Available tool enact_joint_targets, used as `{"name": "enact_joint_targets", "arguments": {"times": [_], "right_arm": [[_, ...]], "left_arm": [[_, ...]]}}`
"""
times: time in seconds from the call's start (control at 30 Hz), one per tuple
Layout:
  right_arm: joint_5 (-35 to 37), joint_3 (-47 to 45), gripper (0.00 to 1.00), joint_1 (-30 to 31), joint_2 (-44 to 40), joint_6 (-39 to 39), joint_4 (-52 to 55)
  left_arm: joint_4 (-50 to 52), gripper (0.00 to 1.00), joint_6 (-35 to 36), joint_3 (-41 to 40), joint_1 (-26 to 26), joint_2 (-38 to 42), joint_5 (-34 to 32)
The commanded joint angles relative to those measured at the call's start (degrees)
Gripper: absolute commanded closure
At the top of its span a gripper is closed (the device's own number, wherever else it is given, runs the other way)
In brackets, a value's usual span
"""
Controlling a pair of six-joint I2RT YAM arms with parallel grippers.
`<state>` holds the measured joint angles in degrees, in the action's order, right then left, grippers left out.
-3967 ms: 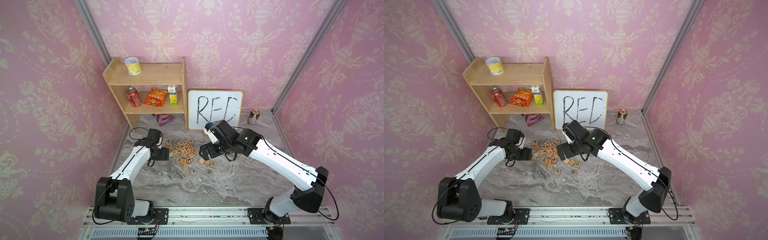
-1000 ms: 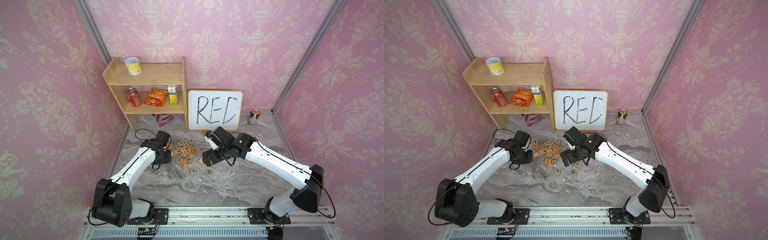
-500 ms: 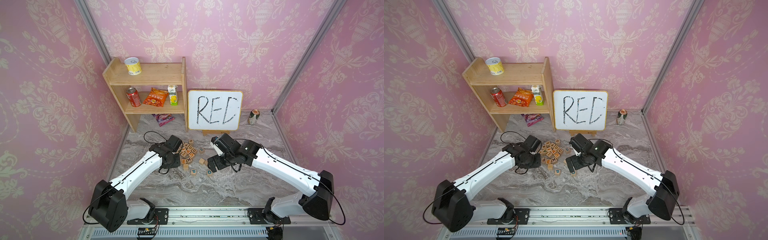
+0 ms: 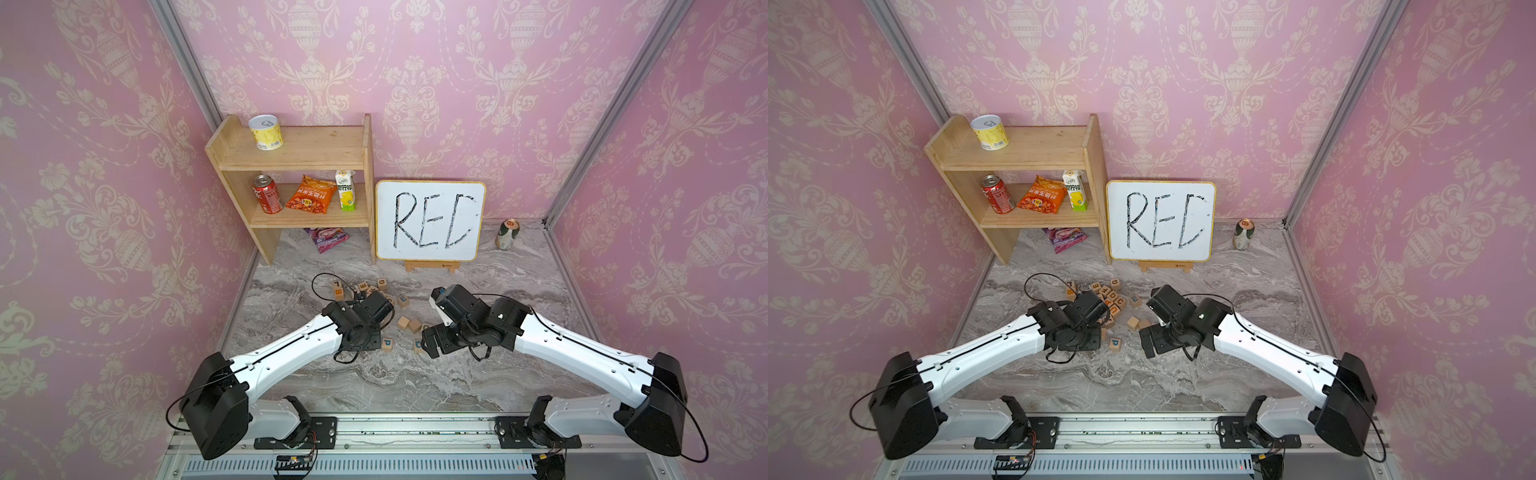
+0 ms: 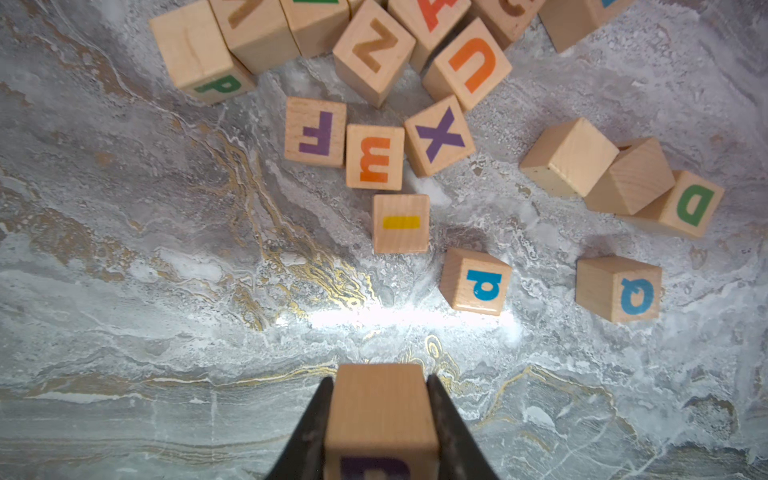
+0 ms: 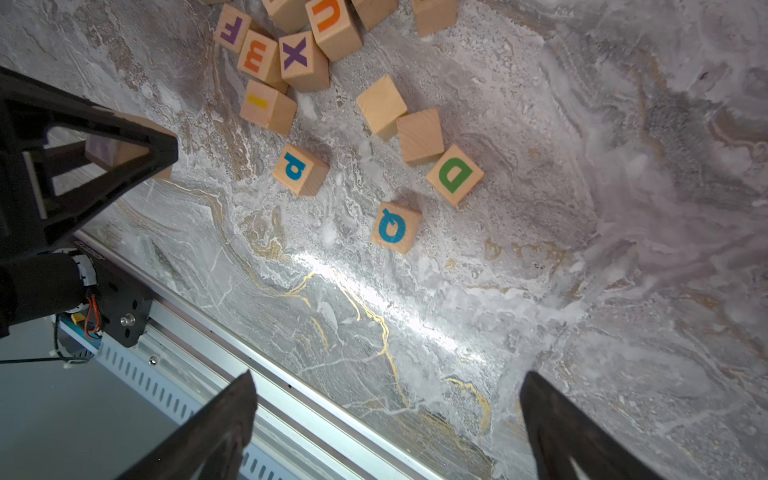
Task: Assemble the uppercase word "red" with letter blocks
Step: Place the letter block at the center of the board.
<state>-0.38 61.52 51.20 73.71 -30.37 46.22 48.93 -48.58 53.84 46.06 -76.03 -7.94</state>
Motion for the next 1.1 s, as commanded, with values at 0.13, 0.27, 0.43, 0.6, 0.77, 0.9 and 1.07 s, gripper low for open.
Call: {"name": "enact_joint_targets", "arguments": {"times": [0.13,0.27,0.43,0.6,0.77,0.9,1.07], "right_arm": [[4.75,-3.93,0.00,3.15,-5.99,-2.77,-2.71],[5.43,-5.75,0.00,4.04,-8.32,-3.46,-2.80],[5.86,-7.60,0.00,5.21,-10.97,-3.56,-2.71],[5.82,-9.12,0.00,5.84,-12.82,-5.57,-1.94],[5.69,-9.96,0.00,6.06,-14.28,-5.19,-1.24],[5.31,-10.59,0.00,6.02,-15.78,-4.94,-0.58],[5.27,-11.48,0.00,6.04,-17.61,-5.30,0.31]], "left_arm": [[-2.25,0.98,-6.76,-2.07,5.13,-1.30,-2.98],[-3.41,0.98,-9.33,-2.81,8.04,-1.85,-3.61],[-6.48,0.98,-13.65,-5.20,10.89,-1.71,-3.89],[-7.35,0.98,-15.58,-5.25,13.53,-3.73,-4.53],[-9.00,0.98,-17.06,-4.70,15.70,-7.20,-5.07],[-12.19,0.98,-18.99,-5.44,17.02,-9.08,-5.36],[-13.64,0.98,-19.45,-4.72,18.75,-12.03,-5.93]]}}
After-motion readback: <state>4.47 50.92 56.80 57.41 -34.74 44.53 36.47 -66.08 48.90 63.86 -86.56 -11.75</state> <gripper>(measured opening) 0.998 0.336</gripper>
